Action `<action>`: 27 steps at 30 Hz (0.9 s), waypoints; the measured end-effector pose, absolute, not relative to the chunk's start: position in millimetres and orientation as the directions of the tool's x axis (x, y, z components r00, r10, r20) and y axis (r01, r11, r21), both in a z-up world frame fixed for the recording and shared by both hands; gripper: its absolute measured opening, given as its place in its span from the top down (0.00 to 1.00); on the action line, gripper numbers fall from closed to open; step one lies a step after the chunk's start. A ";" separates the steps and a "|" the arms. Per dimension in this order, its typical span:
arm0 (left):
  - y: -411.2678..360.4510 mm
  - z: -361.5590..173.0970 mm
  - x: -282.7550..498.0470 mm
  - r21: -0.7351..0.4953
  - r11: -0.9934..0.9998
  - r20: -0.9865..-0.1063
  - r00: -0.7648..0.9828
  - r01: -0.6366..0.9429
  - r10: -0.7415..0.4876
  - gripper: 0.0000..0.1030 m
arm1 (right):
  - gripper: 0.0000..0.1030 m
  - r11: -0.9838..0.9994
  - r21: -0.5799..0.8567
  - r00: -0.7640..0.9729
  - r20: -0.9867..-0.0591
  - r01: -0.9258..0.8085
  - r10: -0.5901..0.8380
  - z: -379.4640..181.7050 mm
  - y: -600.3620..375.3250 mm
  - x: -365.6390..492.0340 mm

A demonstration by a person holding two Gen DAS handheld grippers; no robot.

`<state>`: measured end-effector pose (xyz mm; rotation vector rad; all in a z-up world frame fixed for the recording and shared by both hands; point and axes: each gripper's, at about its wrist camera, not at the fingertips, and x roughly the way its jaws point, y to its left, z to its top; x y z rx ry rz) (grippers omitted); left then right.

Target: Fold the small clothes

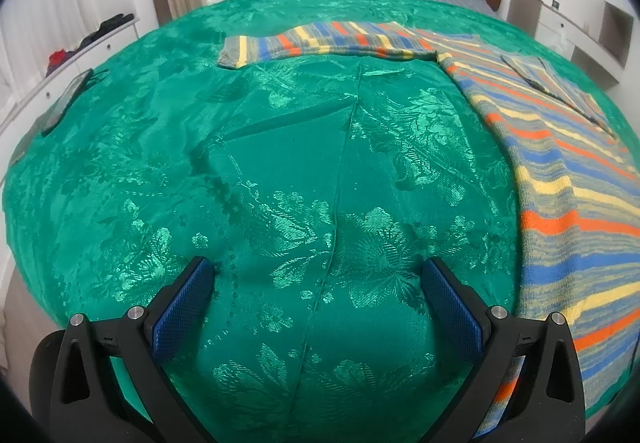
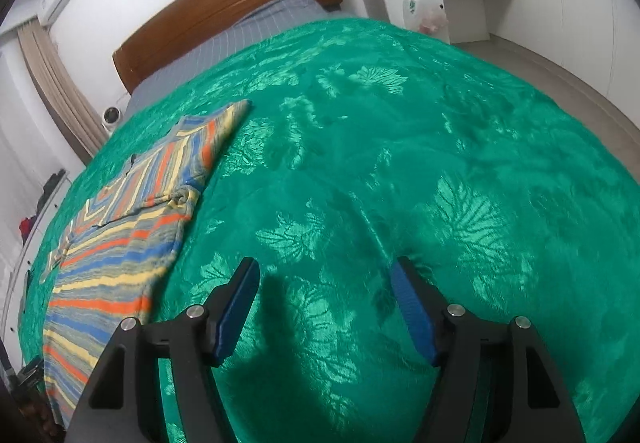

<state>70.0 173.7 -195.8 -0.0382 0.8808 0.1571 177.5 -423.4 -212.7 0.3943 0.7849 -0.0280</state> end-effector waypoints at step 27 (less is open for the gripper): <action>173.8 -196.5 69.3 0.034 0.987 -0.767 0.629 -0.155 0.125 0.00 | 0.25 0.929 0.350 0.754 -0.641 0.121 0.143 -228.4 -418.5 177.3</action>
